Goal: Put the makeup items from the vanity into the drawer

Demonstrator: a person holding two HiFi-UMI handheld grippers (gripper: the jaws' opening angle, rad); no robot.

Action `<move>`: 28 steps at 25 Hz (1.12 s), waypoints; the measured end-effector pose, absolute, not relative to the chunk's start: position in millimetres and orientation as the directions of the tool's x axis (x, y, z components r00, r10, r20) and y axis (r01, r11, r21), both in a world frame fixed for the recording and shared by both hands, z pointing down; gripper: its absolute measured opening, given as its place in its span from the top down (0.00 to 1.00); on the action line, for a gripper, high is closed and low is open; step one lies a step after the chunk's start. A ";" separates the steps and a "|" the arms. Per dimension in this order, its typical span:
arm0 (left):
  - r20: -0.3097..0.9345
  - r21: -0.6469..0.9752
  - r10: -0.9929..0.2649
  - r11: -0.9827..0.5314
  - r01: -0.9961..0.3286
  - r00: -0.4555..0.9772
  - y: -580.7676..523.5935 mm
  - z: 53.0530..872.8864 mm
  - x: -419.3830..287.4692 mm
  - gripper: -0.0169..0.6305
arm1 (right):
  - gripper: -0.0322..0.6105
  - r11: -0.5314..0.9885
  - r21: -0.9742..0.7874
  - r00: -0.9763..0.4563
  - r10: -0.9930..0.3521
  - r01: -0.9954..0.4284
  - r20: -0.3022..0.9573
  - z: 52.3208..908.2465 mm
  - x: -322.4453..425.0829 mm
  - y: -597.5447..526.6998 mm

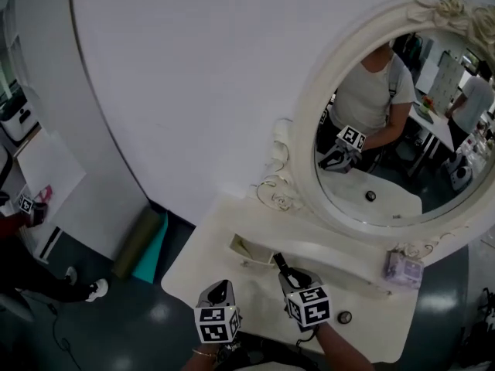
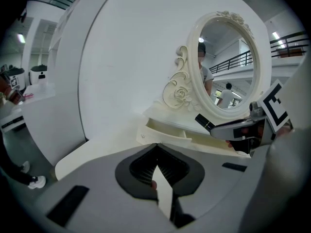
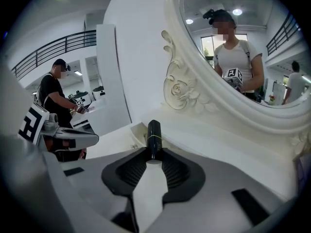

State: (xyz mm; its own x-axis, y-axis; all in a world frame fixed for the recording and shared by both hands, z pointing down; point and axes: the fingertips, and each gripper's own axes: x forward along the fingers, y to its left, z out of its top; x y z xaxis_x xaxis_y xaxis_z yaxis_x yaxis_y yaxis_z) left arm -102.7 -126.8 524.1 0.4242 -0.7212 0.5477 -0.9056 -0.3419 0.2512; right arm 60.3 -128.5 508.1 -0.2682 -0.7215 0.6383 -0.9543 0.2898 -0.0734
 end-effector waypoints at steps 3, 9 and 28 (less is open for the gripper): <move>0.561 0.247 -0.721 -0.322 -0.914 0.406 -129.5 526.0 -108.2 0.96 | 0.78 0.334 -0.079 -0.304 -0.702 -0.939 0.645 512.1 46.5 -145.0; 0.590 0.262 -0.705 -0.295 -0.919 0.395 -135.9 534.5 -109.9 0.96 | 0.78 0.412 -0.114 -0.377 -0.643 -0.904 0.667 521.8 21.6 -165.5; 0.628 0.299 -0.689 -0.215 -0.929 0.362 -154.8 560.8 -116.7 0.96 | 0.78 0.579 -0.170 -0.494 -0.463 -0.797 0.736 557.6 -14.9 -184.5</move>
